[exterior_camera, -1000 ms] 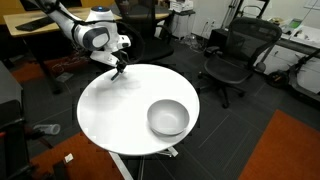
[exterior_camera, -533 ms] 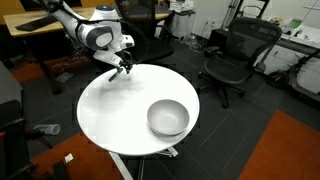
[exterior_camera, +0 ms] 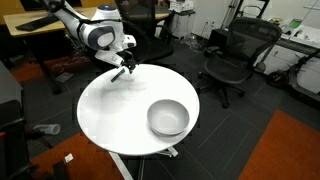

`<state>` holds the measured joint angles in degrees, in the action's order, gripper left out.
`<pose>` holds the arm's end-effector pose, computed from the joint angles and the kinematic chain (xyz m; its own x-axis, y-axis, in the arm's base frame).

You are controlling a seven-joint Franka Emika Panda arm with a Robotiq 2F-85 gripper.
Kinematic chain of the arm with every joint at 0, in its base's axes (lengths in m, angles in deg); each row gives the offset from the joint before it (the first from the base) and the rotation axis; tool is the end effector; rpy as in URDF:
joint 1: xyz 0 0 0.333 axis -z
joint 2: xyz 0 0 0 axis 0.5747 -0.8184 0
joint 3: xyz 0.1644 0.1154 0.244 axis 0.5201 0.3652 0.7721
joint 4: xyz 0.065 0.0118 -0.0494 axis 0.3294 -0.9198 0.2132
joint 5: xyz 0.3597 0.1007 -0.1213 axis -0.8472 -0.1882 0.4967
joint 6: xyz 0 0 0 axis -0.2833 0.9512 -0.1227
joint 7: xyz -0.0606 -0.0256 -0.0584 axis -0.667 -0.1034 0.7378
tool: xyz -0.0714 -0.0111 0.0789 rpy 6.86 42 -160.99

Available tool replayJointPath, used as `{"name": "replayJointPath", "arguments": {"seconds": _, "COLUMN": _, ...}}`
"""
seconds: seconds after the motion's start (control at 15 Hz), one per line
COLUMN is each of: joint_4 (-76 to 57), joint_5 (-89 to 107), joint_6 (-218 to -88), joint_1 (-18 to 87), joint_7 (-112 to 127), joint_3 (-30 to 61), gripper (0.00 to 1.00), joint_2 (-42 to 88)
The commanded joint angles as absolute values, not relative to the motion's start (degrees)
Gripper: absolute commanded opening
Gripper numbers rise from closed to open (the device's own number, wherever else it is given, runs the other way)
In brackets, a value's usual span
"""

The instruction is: Pick up the pen from the bowl and put it on the table.

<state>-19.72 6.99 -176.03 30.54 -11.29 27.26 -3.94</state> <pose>0.6567 0.1347 0.1521 0.8868 0.4015 0.2290 0.4182 -0.9079 -0.0274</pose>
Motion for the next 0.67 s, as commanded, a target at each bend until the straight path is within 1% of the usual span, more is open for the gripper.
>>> {"name": "replayJointPath", "arguments": {"seconds": 0.0, "joint_4": -20.19, "joint_5": 7.38, "joint_6": -172.72, "joint_1": 32.13, "joint_7": -11.75, "joint_3": 29.05, "gripper": 1.0, "joint_2": -1.6}}
{"name": "replayJointPath", "arguments": {"seconds": 0.6, "joint_4": -22.04, "joint_5": 6.07, "joint_6": -170.79, "joint_1": 34.26, "joint_7": -12.99, "joint_3": 31.55, "gripper": 1.0, "joint_2": 3.36}}
